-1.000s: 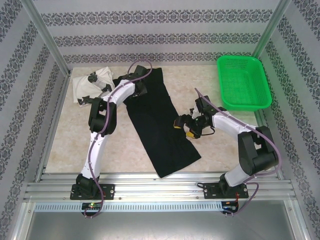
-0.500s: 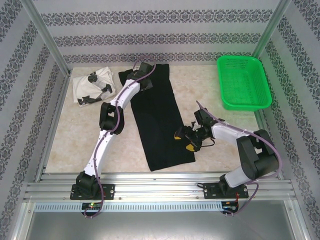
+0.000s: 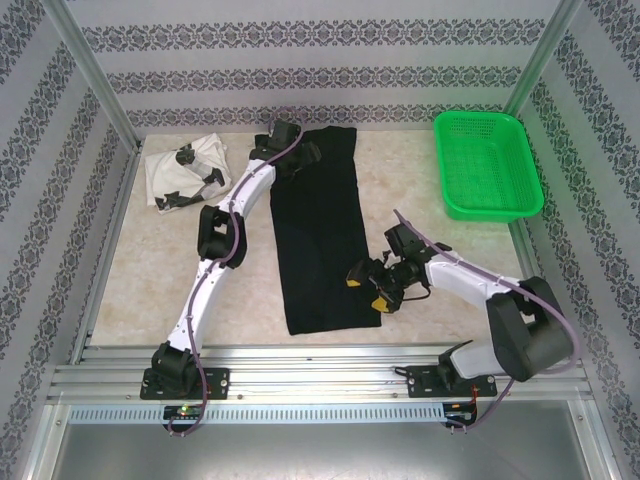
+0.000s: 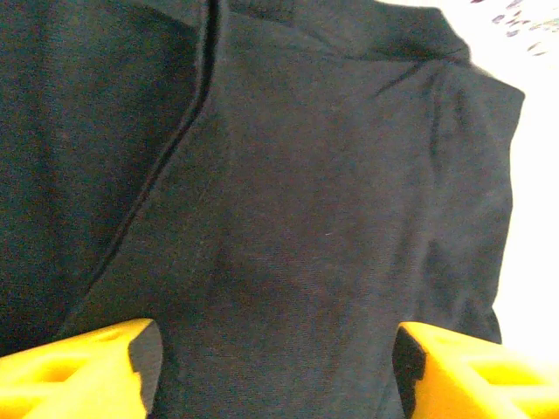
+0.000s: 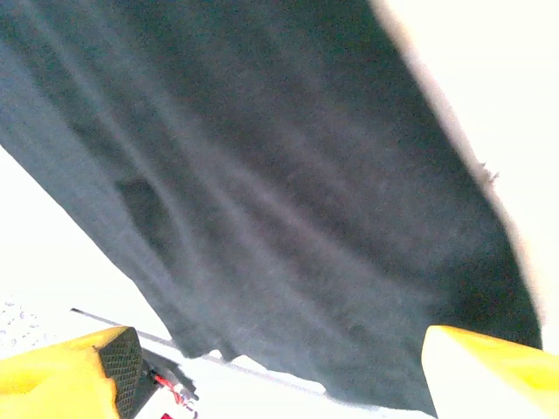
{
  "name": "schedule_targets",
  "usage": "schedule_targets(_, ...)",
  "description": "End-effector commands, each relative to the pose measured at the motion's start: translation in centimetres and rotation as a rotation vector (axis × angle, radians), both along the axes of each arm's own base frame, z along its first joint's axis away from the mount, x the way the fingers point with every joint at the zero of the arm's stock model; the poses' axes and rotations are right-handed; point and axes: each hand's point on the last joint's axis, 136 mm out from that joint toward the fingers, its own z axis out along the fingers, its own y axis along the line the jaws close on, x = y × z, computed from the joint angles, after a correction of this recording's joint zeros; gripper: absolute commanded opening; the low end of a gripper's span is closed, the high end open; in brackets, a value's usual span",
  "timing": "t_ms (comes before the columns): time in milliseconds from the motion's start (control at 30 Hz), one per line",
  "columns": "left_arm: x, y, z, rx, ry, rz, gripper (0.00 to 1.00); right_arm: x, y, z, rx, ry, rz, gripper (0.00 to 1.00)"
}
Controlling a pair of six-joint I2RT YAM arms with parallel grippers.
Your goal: Fold and stack the t-shirts
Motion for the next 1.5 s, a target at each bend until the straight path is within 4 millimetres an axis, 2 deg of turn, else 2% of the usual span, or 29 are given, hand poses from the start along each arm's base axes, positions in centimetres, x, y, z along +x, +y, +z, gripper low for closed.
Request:
schedule_targets(0, 1.1, 0.0, 8.5, -0.207, -0.11, -0.013, 0.82, -0.9, -0.9, 2.7, -0.05, -0.032, 0.064, 0.84)
schedule_targets(100, 0.3, 0.7, 15.5, -0.248, -0.188, -0.036, 0.86, -1.9, -1.5, 3.7, -0.057, -0.046, 0.09, 0.84)
schedule_targets(167, -1.7, 0.9, 18.3, -0.239, -0.174, -0.061, 0.92, -2.6, -2.2, 3.7, -0.081, -0.049, 0.105, 0.84)
schedule_targets(233, -4.9, 1.1, 19.9, -0.179, -0.113, -0.084, 0.92, -3.2, -3.2, 3.6, -0.122, -0.049, 0.123, 0.84)
schedule_targets(333, -11.1, 1.4, 20.7, -0.046, -0.036, -0.107, 0.91, -3.3, -4.3, 3.8, -0.147, -0.084, 0.131, 0.85)
schedule_targets(433, -17.9, 2.1, 19.1, -0.057, 0.03, -0.069, 0.91, -3.7, -4.5, 3.4, -0.134, -0.086, 0.155, 0.84)
schedule_targets(533, -26.4, 3.0, 15.7, -0.029, 0.135, -0.018, 0.89, -3.7, -4.8, 2.4, -0.138, -0.085, 0.186, 0.84)
schedule_targets(633, -34.4, 1.7, 12.1, -0.009, 0.229, -0.025, 0.87, -3.4, -4.5, 1.8, -0.11, -0.078, 0.213, 0.82)
schedule_targets(733, -40.5, 0.8, 7.4, 0.028, 0.352, -0.031, 0.81, -3.3, -4.1, 0.9, -0.089, -0.061, 0.248, 0.78)
schedule_targets(833, -44.4, 0.4, 4.6, 0.047, 0.395, -0.004, 0.77, -3.3, -4.1, 0.3, -0.091, -0.054, 0.265, 0.77)
schedule_targets(933, -46.5, 0.0, 2.8, 0.051, 0.42, 0.01, 0.74, -3.7, -4.1, -0.3, -0.089, -0.047, 0.264, 0.75)
schedule_targets(1067, -47.8, -0.9, 0.5, 0.038, 0.447, 0.021, 0.72, -4.4, -4.3, -1.1, -0.088, -0.035, 0.25, 0.73)
schedule_targets(1200, -47.5, -2.2, -1.1, -0.044, 0.423, 0.044, 0.7, -4.8, -4.3, -1.7, -0.084, -0.035, 0.241, 0.72)
schedule_targets(1267, -47.6, -2.3, -1.9, -0.05, 0.433, 0.057, 0.69, -4.9, -4.3, -2.0, -0.089, -0.027, 0.242, 0.71)
schedule_targets(1467, -47.3, -2.5, -2.5, -0.075, 0.425, 0.08, 0.66, -4.7, -3.8, -2.6, -0.076, -0.026, 0.241, 0.68)
